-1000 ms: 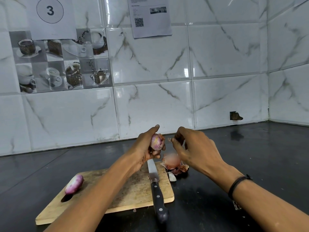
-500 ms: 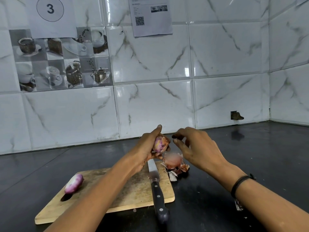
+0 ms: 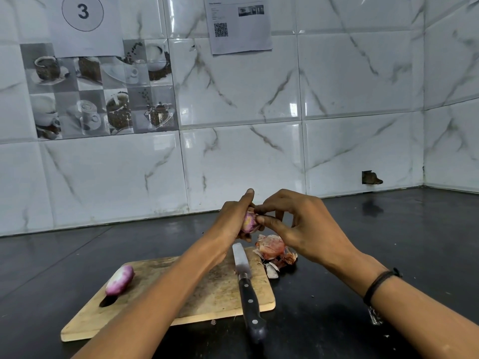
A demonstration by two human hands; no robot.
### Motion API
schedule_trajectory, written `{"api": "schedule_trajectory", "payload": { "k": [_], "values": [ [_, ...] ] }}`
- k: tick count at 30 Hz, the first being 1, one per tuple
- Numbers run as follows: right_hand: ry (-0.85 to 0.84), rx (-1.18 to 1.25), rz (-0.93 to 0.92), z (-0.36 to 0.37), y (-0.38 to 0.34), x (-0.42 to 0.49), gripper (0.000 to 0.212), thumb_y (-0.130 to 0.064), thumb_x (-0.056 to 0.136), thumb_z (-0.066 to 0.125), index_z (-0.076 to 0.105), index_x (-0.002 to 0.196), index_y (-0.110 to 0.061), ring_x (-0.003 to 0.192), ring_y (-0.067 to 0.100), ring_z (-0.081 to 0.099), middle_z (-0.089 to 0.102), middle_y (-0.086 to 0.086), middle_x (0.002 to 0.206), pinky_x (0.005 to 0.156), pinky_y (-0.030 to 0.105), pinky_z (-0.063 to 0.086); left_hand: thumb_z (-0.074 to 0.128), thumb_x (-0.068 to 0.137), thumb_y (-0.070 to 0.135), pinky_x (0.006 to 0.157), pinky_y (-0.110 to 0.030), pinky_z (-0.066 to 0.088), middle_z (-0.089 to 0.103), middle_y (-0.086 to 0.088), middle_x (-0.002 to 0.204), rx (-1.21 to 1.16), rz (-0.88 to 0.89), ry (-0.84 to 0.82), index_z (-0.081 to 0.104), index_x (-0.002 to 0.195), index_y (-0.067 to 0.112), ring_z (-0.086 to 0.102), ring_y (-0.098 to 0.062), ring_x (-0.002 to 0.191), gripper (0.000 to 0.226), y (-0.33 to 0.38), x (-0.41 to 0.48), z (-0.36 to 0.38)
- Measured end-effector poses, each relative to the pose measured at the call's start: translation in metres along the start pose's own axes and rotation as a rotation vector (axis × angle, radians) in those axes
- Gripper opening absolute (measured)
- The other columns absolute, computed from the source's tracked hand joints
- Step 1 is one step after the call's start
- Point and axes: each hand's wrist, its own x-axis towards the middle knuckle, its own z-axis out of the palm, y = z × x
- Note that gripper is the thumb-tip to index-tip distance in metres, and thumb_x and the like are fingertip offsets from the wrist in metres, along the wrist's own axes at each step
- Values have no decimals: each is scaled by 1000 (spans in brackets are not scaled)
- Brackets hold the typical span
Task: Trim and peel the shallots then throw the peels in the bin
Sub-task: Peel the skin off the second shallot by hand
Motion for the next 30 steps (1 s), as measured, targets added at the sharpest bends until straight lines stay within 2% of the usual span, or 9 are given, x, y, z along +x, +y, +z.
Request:
{"api": "schedule_trajectory", "payload": {
  "k": [5, 8, 12, 15, 19, 23, 25, 28, 30],
  "values": [
    [30, 2, -8, 1, 0, -1, 16, -34, 92, 71, 76, 107, -31, 91, -1, 62, 66, -22, 98, 76, 30, 54, 36, 105, 51, 51, -26, 47, 68, -4, 57, 10, -2, -11, 68, 78, 8, 55, -13, 45, 59, 1, -1, 0],
    [49, 30, -28, 0, -1, -3, 14, -32, 93, 71, 76, 106, -31, 89, 2, 62, 65, -21, 97, 74, 29, 53, 35, 105, 51, 48, -26, 45, 67, -8, 57, 11, -15, -17, 68, 74, 7, 50, -16, 41, 64, 0, -3, 0],
    [81, 34, -31, -1, -3, -4, 15, -35, 92, 71, 77, 106, -34, 79, 10, 62, 60, -21, 94, 68, 36, 54, 33, 106, 49, 45, -25, 44, 67, -10, 58, 11, -34, -6, 71, 81, 3, 47, -14, 36, 65, 0, -2, -1],
    [57, 53, -38, 0, -4, -4, 15, -33, 93, 71, 77, 106, -33, 78, 9, 62, 59, -20, 95, 68, 36, 54, 32, 106, 49, 46, -25, 43, 67, -11, 59, 14, -51, 9, 71, 79, 4, 47, -13, 34, 65, -1, -1, -2],
    [-16, 87, -36, 1, -5, -3, 5, -29, 97, 66, 68, 102, -30, 84, 6, 63, 60, -15, 99, 74, 30, 53, 32, 106, 49, 46, -25, 44, 66, -11, 58, -2, -83, 18, 68, 75, 5, 46, -13, 33, 65, 0, -1, -2],
    [-83, 142, 0, 0, -10, -3, 4, -27, 101, 60, 63, 103, -28, 92, 4, 60, 62, -15, 100, 76, 11, 44, 33, 106, 47, 44, -25, 41, 59, -8, 50, -61, -103, 18, 61, 63, 7, 41, -15, 32, 65, 0, 0, -2],
    [-112, 165, 14, -1, -12, -3, 4, -27, 102, 58, 62, 103, -27, 92, 4, 59, 62, -14, 100, 75, 8, 43, 35, 106, 47, 45, -25, 40, 56, -7, 47, -95, -113, 11, 58, 62, 8, 39, -16, 34, 63, -1, 0, -2],
    [-170, 214, 51, -2, -13, -4, 3, -30, 102, 56, 59, 101, -30, 90, 5, 61, 60, -14, 102, 73, 11, 44, 36, 105, 47, 46, -25, 38, 51, -5, 45, -132, -133, -1, 54, 61, 10, 36, -18, 38, 60, -4, 2, -3],
    [-198, 249, 71, -3, -14, -5, 3, -30, 102, 56, 58, 99, -30, 90, 7, 61, 59, -13, 102, 77, 21, 48, 37, 105, 47, 46, -25, 37, 48, -4, 44, -159, -149, -12, 52, 59, 11, 34, -18, 39, 60, -6, 3, -3]
  ]
}}
